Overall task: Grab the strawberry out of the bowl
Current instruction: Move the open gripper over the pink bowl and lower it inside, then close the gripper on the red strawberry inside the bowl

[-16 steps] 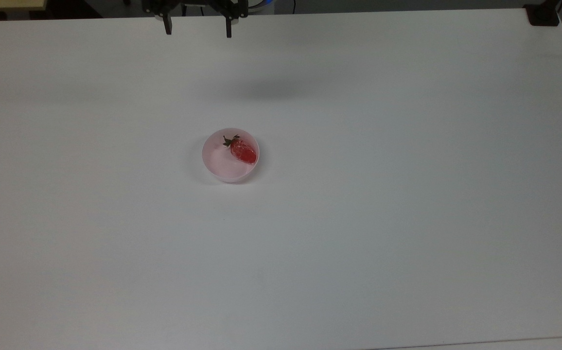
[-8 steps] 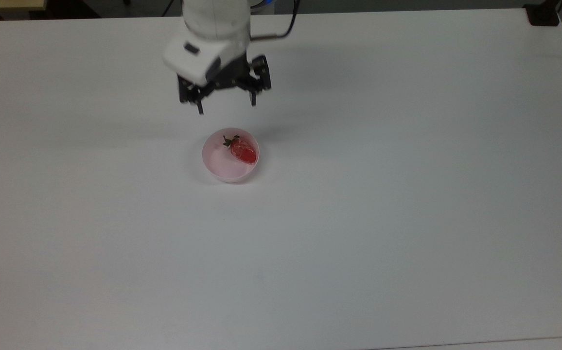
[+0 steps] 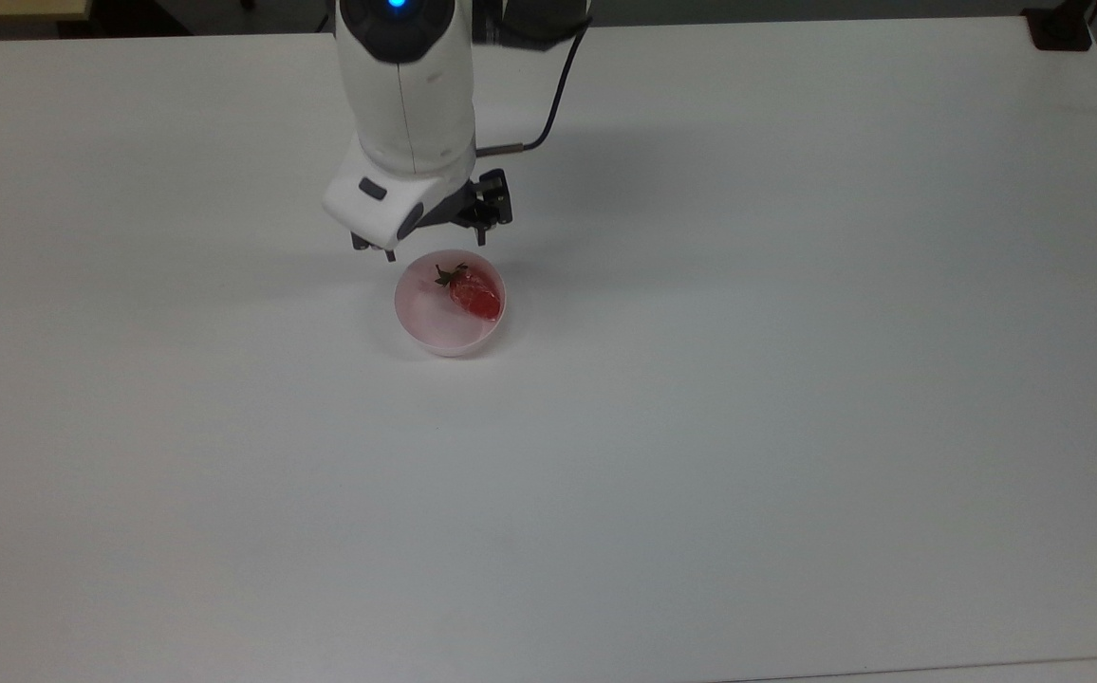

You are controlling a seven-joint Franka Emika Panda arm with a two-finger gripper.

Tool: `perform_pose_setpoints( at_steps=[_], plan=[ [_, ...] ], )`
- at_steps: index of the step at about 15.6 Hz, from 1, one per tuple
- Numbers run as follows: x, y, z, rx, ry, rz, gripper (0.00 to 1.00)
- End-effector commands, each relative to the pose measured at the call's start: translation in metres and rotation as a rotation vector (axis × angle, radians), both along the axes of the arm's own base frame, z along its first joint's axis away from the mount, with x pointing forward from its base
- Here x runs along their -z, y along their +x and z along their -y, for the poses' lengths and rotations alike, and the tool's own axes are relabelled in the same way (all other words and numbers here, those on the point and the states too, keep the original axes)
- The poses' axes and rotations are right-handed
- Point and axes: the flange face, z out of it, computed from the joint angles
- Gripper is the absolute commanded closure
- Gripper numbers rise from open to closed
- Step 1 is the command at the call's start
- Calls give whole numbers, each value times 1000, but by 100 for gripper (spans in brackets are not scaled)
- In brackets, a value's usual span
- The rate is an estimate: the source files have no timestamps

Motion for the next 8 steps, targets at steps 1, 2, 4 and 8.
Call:
perform_pose_setpoints(
  at_steps=[1,2,4,8],
  plan=[
    [27,7,-1,-8,13,-1,10],
    [33,8,1,-3,12,-7,10],
    [46,12,0,3,11,1,10],
    [60,15,-4,18,6,4,10]
  ],
)
